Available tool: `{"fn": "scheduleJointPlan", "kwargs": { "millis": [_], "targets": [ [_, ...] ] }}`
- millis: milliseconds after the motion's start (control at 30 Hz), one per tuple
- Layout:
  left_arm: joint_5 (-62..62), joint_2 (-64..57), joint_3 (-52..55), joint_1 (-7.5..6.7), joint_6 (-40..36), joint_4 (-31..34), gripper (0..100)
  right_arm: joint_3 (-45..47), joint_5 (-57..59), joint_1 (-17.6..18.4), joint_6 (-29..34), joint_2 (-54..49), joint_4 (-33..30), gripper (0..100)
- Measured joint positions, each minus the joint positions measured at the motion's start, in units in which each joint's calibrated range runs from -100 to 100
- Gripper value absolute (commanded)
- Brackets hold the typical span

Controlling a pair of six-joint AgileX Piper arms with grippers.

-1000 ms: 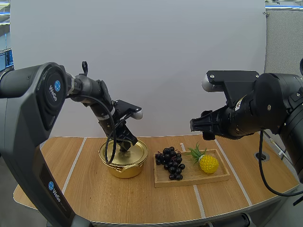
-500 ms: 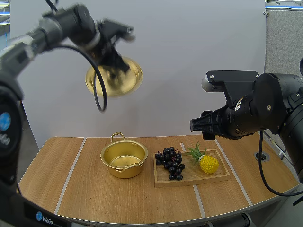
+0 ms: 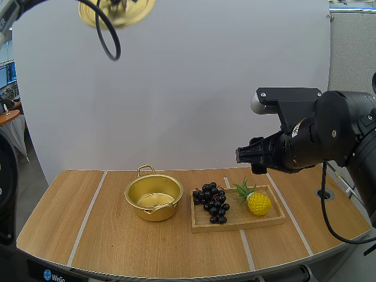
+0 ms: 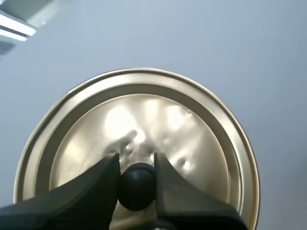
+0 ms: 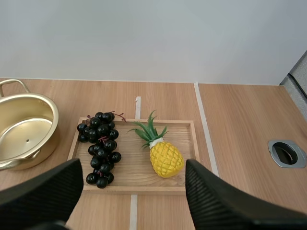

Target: Open the pot, put the pineapple inside, and close it

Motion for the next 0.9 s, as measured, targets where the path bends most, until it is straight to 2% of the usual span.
{"fn": "scheduleJointPlan", "kwargs": {
  "millis": [167,233,267,433,500,900],
  "targets": [
    [-5.8,0.0,-4.4,0.00,-0.2,0.1,0,0.0,-0.2,0.0,0.0,0.0,0.0,100],
    [-16.5,-0.1,-5.5,0.00,-0.2,0.2,0,0.0,-0.7,0.0,-1.1,0.0,-0.1,100],
    [-17.6,-0.1,-5.5,0.00,-0.2,0.2,0,0.0,-1.4,0.0,-1.6,0.0,-0.7,100],
    [-19.4,-0.1,-5.5,0.00,-0.2,0.3,0,0.0,-2.6,0.0,-2.3,3.3,-8.6,100],
    [-19.8,-0.1,-5.5,0.00,-0.2,0.3,0,0.0,-3.1,0.0,-2.5,8.2,-11.7,100],
    [-19.8,-0.1,-5.5,0.00,-0.2,0.4,0,0.0,-7.5,0.0,-5.1,22.4,-12.2,100]
  ]
}}
